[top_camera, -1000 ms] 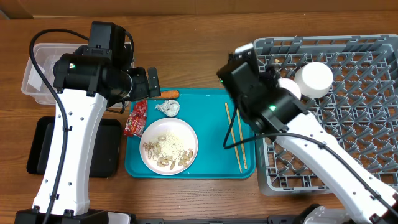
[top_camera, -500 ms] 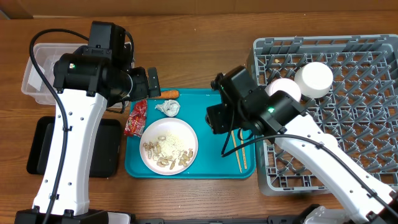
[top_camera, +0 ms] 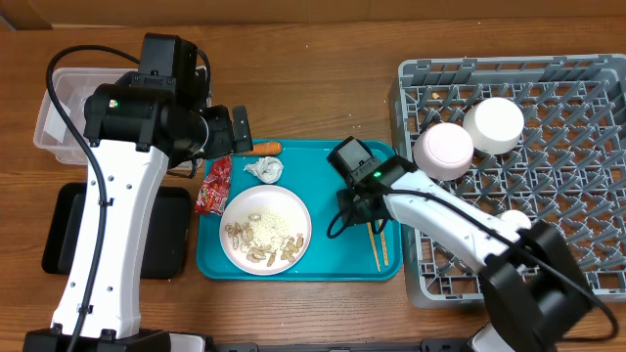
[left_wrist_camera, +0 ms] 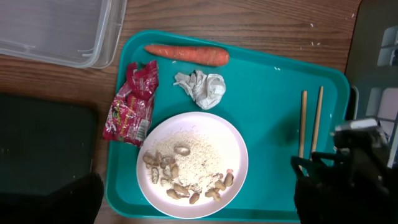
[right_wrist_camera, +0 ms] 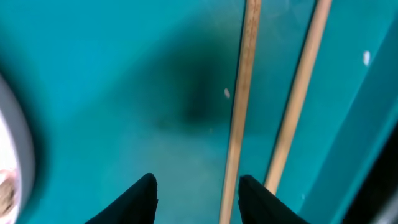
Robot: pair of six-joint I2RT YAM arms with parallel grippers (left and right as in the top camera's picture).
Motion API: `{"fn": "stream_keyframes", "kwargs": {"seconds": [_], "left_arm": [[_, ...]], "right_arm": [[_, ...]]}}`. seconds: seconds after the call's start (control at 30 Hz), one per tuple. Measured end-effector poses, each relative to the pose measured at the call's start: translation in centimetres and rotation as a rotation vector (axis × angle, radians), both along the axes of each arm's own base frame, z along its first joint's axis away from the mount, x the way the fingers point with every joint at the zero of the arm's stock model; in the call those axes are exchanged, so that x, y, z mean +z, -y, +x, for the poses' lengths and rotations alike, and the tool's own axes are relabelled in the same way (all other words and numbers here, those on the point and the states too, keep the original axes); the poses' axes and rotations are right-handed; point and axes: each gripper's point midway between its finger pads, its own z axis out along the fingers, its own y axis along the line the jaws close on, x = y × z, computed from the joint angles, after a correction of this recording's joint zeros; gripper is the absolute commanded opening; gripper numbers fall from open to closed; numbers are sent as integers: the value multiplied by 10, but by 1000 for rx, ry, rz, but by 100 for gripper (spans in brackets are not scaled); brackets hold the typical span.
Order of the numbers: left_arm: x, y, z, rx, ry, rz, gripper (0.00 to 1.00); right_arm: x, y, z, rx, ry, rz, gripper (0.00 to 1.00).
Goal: Sort waste into correct bins and load items into the dishwasher
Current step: 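Grasp one wooden chopstick on the teal tray with the right gripper, then carry the chopstick into the rack's left side and release it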
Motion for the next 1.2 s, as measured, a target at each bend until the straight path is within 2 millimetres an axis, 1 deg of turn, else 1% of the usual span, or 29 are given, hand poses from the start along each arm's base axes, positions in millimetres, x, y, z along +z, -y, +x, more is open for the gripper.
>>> {"fn": "stream_keyframes", "kwargs": {"seconds": [0.13,0.2,0.27,0.37,0.47,0.5,0.8,0.9,1.0,1.07,1.13,1.2], "left_arm": [[0,0,0,0,0,0,100],[0,0,0,0,0,0,100],[0,0,0,0,0,0,100],[0,0,0,0,0,0,100],[0,0,0,0,0,0,100],[0,0,0,0,0,0,100],[0,0,0,0,0,0,100],[0,0,0,0,0,0,100],[0,0,0,0,0,0,100],[0,0,0,0,0,0,100],[0,0,0,0,0,0,100],[0,0,0,0,0,0,100]], "right_arm": [[-21,6,4,-8,-31,-28,43],[-27,10,5,-12,-45,-40,41],[-28,12,8,-15,-45,-40,35],[-28,15,12,-19,-42,-33,22],[-29,14,9,12,-68,-9,10],[-29,14,7,19,-76,-7,4],[-27,10,0,56,-108,12,4],[-20,11,-3,55,-134,2,4],[-6,6,4,58,-128,11,4],[9,-1,14,60,-99,31,4],[28,-8,24,62,-54,61,4],[52,-14,32,66,-1,96,4]]}}
